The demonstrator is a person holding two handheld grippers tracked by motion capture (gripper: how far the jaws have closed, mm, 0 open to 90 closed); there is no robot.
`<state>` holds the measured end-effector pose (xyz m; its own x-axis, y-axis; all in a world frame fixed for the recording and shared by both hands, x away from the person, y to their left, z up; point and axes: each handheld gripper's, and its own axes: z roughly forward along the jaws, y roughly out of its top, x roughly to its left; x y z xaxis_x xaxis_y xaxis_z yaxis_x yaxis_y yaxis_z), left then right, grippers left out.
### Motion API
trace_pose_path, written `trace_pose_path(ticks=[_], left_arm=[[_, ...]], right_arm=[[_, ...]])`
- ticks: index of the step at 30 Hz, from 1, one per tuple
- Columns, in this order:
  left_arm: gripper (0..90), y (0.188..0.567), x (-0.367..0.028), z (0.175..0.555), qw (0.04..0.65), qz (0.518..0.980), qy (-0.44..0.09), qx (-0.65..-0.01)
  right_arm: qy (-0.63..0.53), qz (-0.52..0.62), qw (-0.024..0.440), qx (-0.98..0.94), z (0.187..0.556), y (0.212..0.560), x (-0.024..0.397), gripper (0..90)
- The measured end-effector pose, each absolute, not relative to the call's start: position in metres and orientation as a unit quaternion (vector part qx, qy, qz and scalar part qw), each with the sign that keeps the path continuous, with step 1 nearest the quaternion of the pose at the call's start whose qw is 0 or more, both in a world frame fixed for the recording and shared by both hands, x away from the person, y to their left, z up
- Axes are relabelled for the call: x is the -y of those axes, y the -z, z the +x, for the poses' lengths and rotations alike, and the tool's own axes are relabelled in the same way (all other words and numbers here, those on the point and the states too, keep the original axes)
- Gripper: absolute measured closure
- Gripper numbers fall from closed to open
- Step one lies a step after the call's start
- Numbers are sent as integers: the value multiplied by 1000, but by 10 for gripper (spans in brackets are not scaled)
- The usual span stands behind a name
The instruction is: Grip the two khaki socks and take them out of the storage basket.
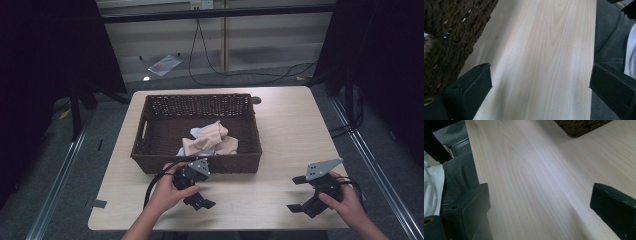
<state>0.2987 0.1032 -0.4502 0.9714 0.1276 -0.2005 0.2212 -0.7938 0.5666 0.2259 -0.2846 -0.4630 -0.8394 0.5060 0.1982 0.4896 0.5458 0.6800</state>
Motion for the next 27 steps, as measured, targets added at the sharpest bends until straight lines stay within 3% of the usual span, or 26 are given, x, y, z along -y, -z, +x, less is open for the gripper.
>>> trace_pose_path(ticks=[27], left_arm=[[44, 392, -97, 310, 264, 957, 80, -84]], right_arm=[[-381, 280, 9, -881, 225, 463, 284, 27]])
